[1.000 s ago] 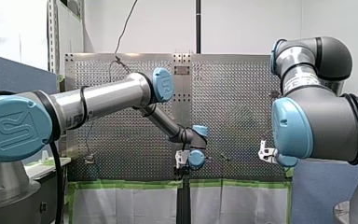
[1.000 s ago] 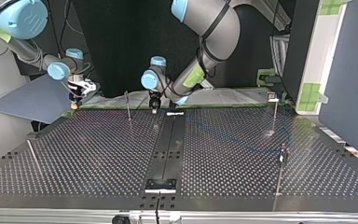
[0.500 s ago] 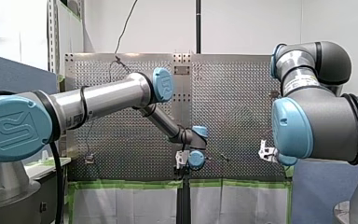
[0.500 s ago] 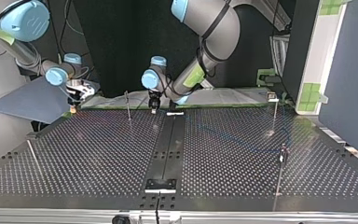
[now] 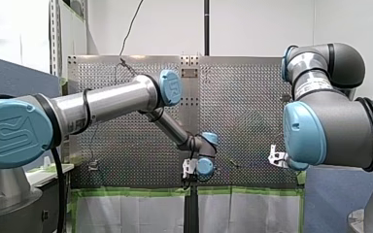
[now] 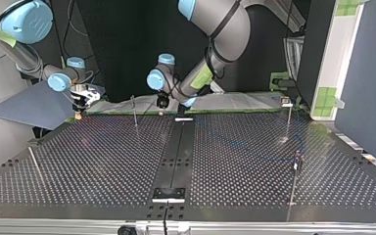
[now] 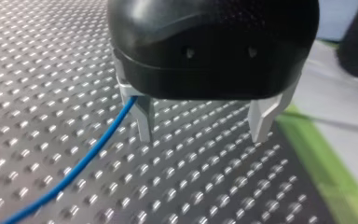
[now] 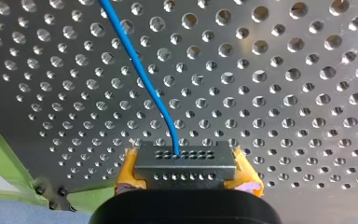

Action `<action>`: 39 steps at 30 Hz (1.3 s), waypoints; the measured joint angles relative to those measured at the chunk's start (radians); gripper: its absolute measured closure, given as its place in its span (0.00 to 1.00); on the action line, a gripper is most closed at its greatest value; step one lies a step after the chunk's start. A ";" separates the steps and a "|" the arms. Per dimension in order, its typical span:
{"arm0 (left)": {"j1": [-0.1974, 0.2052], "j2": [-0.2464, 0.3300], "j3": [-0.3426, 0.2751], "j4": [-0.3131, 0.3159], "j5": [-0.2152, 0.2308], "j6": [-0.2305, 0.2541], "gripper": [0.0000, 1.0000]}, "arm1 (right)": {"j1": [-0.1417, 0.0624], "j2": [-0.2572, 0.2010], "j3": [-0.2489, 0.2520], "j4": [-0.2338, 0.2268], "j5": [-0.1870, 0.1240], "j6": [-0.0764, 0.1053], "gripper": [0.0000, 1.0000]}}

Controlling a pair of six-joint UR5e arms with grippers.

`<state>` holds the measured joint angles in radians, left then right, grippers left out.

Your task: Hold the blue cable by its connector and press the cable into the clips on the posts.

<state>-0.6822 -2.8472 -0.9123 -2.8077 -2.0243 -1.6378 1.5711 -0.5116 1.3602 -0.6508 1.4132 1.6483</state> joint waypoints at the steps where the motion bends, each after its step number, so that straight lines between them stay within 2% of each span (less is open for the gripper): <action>1: -0.007 0.004 -0.006 -0.009 -0.003 0.004 0.00 | 0.000 0.000 0.000 0.001 0.000 0.000 1.00; 5: -0.044 0.036 -0.042 -0.039 -0.029 0.018 0.00 | 0.001 0.000 0.000 0.005 0.000 0.000 1.00; 10: -0.094 0.084 -0.091 -0.016 -0.035 0.021 0.00 | 0.007 0.001 0.000 0.011 0.000 0.004 1.00; 18: -0.171 0.119 -0.169 -0.004 0.015 0.016 0.00 | 0.010 0.001 0.000 0.012 -0.011 0.013 1.00; 25: -0.216 0.121 -0.223 -0.009 0.029 0.011 0.00 | 0.012 0.001 0.000 0.016 -0.014 0.016 1.00; 31: -0.233 0.121 -0.210 0.025 0.022 -0.008 0.00 | 0.014 0.002 0.000 0.017 -0.014 0.016 1.00; 39: -0.237 0.120 -0.149 0.084 -0.046 -0.025 0.00 | 0.017 0.003 0.000 0.016 -0.014 0.017 1.00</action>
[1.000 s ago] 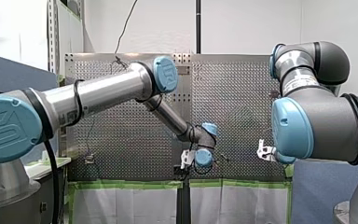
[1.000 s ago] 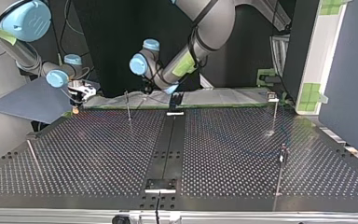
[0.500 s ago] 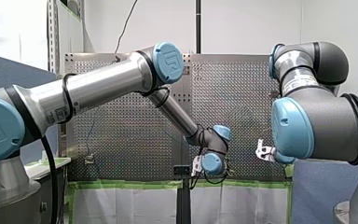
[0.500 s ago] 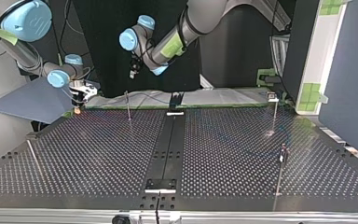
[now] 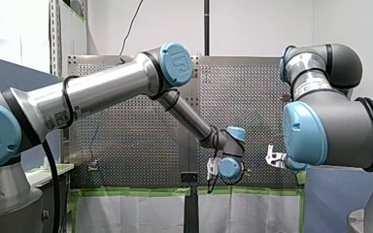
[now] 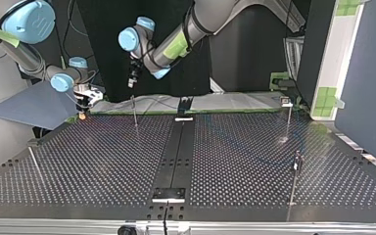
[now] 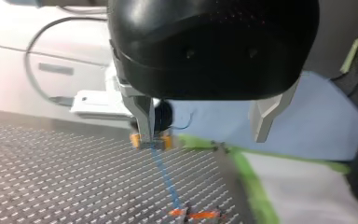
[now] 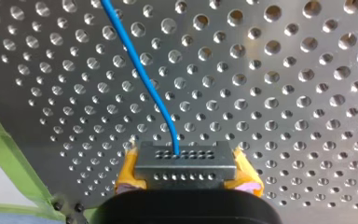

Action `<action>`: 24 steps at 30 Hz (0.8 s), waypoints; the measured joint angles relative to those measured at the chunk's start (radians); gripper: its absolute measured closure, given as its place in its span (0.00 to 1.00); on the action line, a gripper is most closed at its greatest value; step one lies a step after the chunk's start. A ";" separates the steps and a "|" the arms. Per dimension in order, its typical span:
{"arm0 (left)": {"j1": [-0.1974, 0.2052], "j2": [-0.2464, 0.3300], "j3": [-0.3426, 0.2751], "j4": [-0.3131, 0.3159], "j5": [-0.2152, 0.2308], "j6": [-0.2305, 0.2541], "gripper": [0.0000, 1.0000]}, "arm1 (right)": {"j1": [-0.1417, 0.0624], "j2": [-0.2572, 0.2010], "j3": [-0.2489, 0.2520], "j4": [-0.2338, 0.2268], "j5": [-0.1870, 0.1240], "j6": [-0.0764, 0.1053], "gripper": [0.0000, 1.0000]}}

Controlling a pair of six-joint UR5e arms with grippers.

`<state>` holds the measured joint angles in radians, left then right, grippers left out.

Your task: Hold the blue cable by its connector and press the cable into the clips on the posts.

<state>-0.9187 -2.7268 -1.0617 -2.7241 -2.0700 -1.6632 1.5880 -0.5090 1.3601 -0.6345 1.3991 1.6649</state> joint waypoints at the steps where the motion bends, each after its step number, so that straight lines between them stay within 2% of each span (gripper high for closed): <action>1: 0.001 0.000 0.005 0.002 -0.006 -0.002 0.00 | 0.000 0.000 0.000 0.000 0.000 0.000 1.00; 15: 0.016 -0.029 0.031 0.001 -0.017 -0.009 0.00 | 0.003 0.002 0.000 -0.004 0.000 0.003 1.00; 24: 0.024 -0.092 0.095 -0.034 -0.007 -0.016 0.00 | 0.006 0.003 0.000 -0.005 0.000 0.003 1.00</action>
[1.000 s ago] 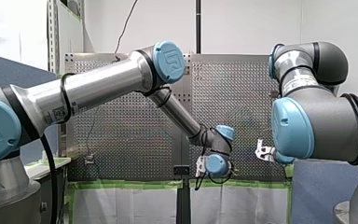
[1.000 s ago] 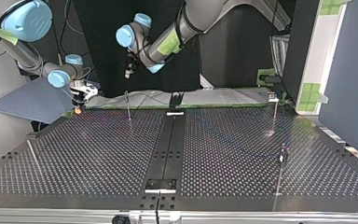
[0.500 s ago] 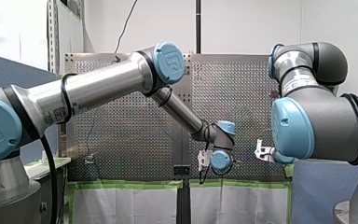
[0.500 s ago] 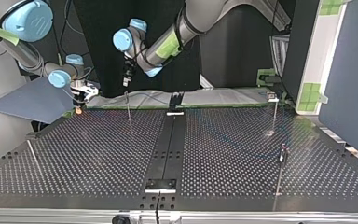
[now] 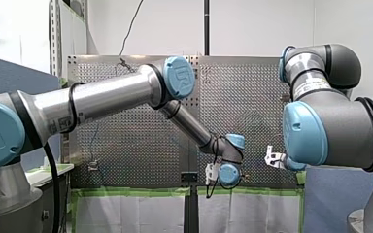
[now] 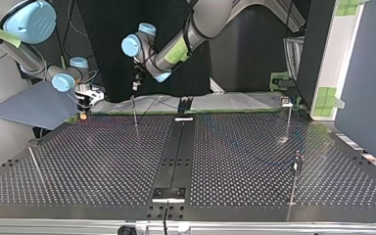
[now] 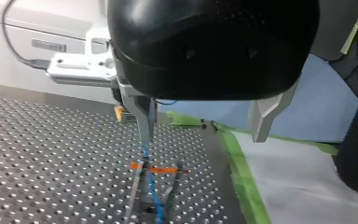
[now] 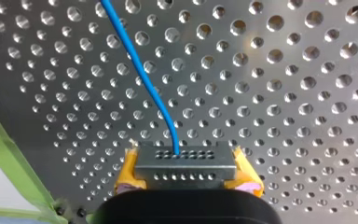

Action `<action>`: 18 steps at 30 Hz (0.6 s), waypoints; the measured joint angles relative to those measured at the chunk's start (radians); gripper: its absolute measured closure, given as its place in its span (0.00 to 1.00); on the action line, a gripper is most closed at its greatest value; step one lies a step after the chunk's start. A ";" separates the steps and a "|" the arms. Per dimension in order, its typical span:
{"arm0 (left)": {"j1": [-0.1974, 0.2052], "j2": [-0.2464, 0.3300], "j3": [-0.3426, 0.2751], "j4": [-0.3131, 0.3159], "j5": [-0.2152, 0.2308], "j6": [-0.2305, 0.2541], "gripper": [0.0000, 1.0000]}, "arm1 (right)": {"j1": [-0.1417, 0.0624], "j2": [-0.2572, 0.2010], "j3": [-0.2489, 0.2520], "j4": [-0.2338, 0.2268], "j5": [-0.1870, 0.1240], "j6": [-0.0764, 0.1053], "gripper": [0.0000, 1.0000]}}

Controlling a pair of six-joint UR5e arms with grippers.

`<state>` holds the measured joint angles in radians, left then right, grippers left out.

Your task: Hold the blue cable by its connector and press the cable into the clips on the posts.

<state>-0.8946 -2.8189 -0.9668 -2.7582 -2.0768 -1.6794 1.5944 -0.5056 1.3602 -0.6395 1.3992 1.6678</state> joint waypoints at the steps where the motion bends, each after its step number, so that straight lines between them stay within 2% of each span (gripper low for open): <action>1: 0.001 -0.008 0.008 -0.002 0.000 -0.002 0.00 | 0.000 0.001 0.000 0.000 0.000 0.000 1.00; 7: 0.004 -0.033 0.059 0.006 -0.001 -0.006 0.00 | 0.001 0.002 0.000 -0.002 0.000 0.003 1.00; 18: 0.009 -0.035 0.067 0.038 -0.003 -0.006 0.00 | 0.003 0.004 0.000 -0.004 -0.004 0.003 1.00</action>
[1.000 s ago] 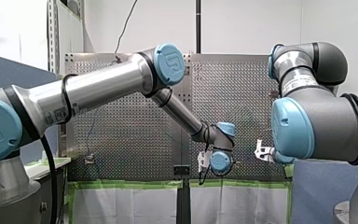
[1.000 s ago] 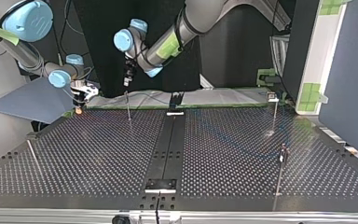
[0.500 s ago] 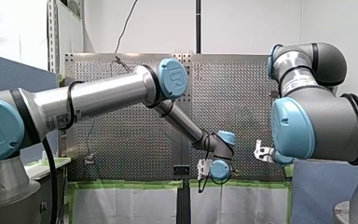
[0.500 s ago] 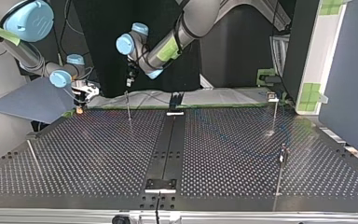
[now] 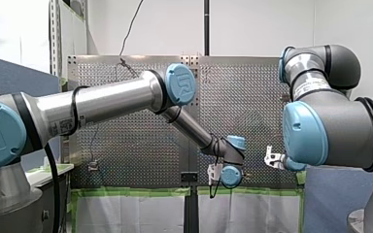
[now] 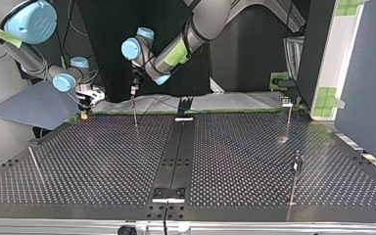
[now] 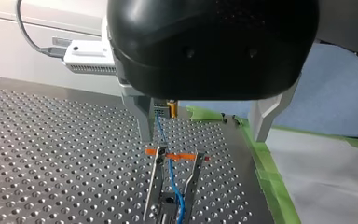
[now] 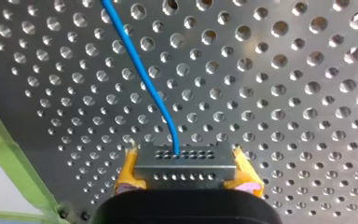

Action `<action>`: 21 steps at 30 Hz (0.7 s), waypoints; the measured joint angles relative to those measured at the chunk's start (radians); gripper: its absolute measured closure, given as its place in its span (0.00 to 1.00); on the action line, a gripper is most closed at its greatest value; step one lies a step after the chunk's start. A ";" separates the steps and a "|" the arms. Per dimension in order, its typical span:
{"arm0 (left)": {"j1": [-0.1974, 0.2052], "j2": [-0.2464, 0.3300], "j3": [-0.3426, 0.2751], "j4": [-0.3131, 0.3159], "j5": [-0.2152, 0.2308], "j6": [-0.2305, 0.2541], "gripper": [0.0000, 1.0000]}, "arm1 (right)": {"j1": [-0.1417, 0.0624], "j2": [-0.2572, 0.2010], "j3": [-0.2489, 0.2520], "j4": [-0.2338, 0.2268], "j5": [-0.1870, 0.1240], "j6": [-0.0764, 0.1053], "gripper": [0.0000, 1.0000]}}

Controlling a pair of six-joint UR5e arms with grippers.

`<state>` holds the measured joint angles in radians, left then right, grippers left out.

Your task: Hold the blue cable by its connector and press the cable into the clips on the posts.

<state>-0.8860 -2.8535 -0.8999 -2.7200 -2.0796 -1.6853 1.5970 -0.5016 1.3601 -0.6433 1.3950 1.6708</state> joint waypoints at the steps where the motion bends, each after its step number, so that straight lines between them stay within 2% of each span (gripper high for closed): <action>1: 0.000 0.000 0.001 0.000 -0.001 0.000 0.00 | 0.000 0.000 0.000 0.000 -0.001 0.000 1.00; 11: 0.002 0.000 0.025 -0.027 -0.010 0.000 0.00 | 0.000 0.002 0.000 -0.001 -0.002 0.000 1.00; 21: -0.001 0.000 0.019 -0.031 -0.018 -0.001 0.00 | 0.001 0.002 0.000 -0.006 -0.006 0.000 1.00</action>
<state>-0.8869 -2.8537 -0.8809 -2.7506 -2.0975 -1.6859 1.5978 -0.4992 1.3601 -0.6489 1.3893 1.6708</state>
